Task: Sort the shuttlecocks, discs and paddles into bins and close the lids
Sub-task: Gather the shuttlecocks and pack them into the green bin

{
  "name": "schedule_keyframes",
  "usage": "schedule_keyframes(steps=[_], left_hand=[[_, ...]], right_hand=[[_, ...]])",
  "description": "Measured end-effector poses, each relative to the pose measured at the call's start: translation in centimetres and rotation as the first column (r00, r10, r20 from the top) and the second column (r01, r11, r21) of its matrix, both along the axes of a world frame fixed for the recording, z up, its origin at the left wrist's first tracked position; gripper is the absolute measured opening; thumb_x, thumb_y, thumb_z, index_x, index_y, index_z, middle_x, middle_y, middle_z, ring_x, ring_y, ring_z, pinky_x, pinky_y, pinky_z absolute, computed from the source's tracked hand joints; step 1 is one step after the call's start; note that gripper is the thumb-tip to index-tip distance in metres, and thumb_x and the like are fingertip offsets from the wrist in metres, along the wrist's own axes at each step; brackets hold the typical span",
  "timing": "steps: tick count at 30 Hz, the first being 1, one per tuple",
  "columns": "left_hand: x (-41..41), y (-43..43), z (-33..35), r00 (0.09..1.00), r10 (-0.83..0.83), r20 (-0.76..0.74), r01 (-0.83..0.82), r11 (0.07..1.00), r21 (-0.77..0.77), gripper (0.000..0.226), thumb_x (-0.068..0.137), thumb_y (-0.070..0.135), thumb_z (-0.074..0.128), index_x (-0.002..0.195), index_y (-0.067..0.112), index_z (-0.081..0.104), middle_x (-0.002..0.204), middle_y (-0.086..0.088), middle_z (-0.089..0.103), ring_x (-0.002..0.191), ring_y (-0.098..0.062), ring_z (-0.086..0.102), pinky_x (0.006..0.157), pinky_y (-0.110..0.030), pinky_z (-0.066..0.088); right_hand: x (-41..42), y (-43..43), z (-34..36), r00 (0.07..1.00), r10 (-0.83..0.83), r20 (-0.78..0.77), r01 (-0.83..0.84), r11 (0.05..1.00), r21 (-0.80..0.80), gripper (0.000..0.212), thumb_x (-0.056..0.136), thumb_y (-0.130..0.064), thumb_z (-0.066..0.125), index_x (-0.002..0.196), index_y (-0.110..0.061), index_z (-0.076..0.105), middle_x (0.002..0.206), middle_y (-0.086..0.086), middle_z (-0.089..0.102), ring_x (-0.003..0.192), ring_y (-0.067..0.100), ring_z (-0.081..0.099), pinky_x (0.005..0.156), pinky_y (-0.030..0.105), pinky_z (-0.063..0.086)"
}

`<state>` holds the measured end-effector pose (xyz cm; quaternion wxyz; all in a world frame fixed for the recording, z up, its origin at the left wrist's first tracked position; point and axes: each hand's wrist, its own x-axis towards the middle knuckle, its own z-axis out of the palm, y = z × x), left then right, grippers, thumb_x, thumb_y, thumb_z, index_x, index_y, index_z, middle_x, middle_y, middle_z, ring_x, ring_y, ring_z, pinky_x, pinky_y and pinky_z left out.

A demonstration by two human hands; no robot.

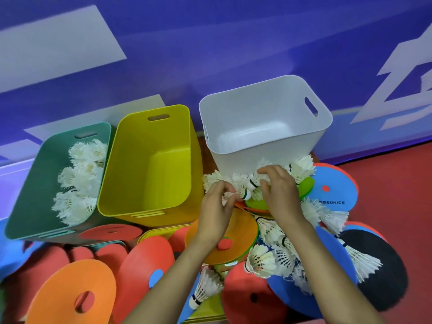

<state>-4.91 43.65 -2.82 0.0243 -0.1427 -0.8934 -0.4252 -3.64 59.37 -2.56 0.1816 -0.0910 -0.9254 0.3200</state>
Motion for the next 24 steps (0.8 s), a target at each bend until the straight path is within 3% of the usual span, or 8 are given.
schedule_keyframes(steps=[3,10,14,19,24], left_hand=[[0.9,-1.1,1.6,0.994,0.001,-0.112,0.005,0.999,0.048,0.011,0.086,0.014,0.066,0.086,0.015,0.055,0.083,0.011,0.056,0.079,0.000,0.050,0.069,-0.012,0.037],[2.8,-7.2,6.6,0.950,0.213,-0.226,-0.150,0.952,0.268,0.027,0.085,0.015,0.067,0.100,0.025,0.046,0.091,0.016,0.056,0.088,0.005,0.055,0.073,-0.009,0.041],[2.4,-13.1,8.4,0.894,0.322,-0.311,-0.265,0.940,0.213,0.019,0.087,0.018,0.065,0.097,0.027,0.051,0.092,0.006,0.060,0.088,-0.005,0.054,0.068,-0.014,0.038],[1.6,-21.6,9.0,0.852,0.433,-0.294,-0.392,0.900,0.191,0.014,0.089,0.015,0.063,0.091,0.021,0.051,0.091,0.002,0.060,0.083,-0.010,0.054,0.068,-0.016,0.038],[-0.5,-31.0,9.4,0.784,0.561,-0.266,-0.546,0.827,0.136,0.014,0.090,0.021,0.060,0.091,0.021,0.046,0.087,0.000,0.060,0.077,-0.021,0.053,0.065,-0.029,0.034]], right_hand=[[0.4,-1.0,1.7,0.987,0.040,-0.153,-0.033,0.998,0.049,0.015,0.081,-0.003,0.055,0.087,-0.011,0.067,0.087,0.003,0.065,0.082,0.026,0.060,0.078,0.033,0.043],[0.5,-6.3,7.1,0.913,0.206,-0.351,-0.204,0.978,0.045,0.017,0.086,-0.006,0.051,0.090,-0.010,0.067,0.093,0.003,0.064,0.092,0.014,0.052,0.080,0.025,0.043],[-0.7,-11.3,8.8,0.856,0.305,-0.417,-0.328,0.944,0.016,0.019,0.083,-0.001,0.056,0.093,-0.010,0.070,0.097,0.005,0.065,0.095,0.016,0.054,0.083,0.022,0.042],[-2.9,-19.3,9.8,0.788,0.422,-0.448,-0.460,0.887,0.025,0.019,0.083,0.000,0.059,0.094,-0.010,0.070,0.096,0.004,0.065,0.094,0.020,0.059,0.086,0.022,0.043],[-5.9,-27.5,10.2,0.782,0.479,-0.400,-0.507,0.861,0.039,0.018,0.083,-0.002,0.057,0.093,-0.010,0.069,0.095,0.003,0.066,0.093,0.022,0.061,0.085,0.021,0.043]])
